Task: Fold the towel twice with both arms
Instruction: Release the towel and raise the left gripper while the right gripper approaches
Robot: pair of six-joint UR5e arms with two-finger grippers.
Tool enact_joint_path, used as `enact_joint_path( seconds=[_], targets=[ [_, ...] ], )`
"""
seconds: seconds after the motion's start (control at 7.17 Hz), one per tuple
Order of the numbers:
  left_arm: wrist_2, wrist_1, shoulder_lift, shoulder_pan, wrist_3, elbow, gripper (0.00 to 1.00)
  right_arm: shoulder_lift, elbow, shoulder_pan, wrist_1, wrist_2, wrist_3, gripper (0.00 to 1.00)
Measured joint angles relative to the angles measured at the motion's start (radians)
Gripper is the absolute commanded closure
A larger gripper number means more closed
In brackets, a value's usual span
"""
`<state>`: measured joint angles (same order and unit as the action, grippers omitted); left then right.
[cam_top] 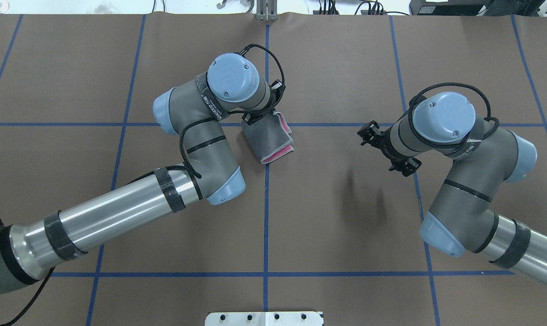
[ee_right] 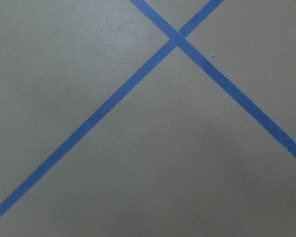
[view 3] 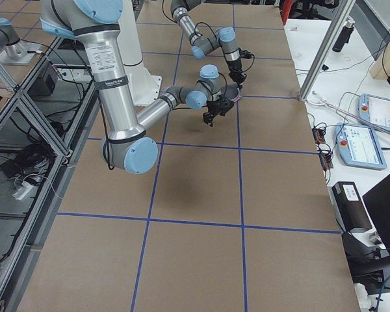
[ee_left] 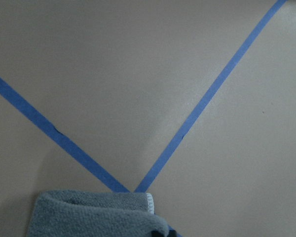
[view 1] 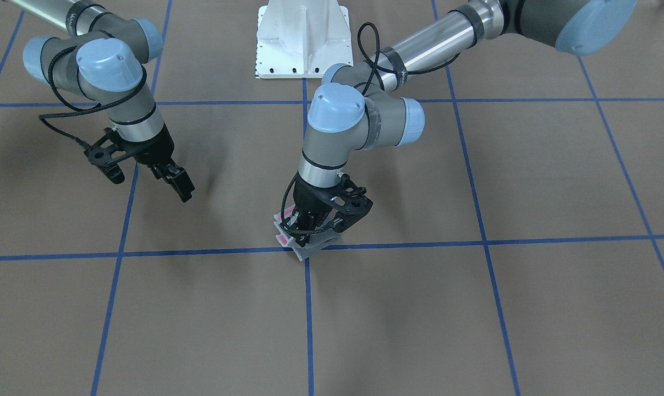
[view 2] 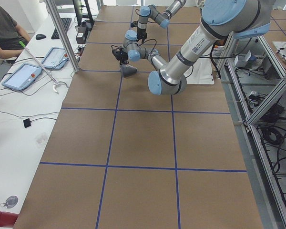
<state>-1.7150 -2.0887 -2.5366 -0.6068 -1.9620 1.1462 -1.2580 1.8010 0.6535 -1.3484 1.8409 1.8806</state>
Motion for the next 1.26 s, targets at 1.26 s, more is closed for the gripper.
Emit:
enact_joint_path(
  seconds=[1.26],
  targets=[
    [-0.183,-0.033,0.009,-0.133,0.047,0.044,0.15,0.194,-0.239,-0.016,0.178,-0.049,0.068,0.00]
  ],
)
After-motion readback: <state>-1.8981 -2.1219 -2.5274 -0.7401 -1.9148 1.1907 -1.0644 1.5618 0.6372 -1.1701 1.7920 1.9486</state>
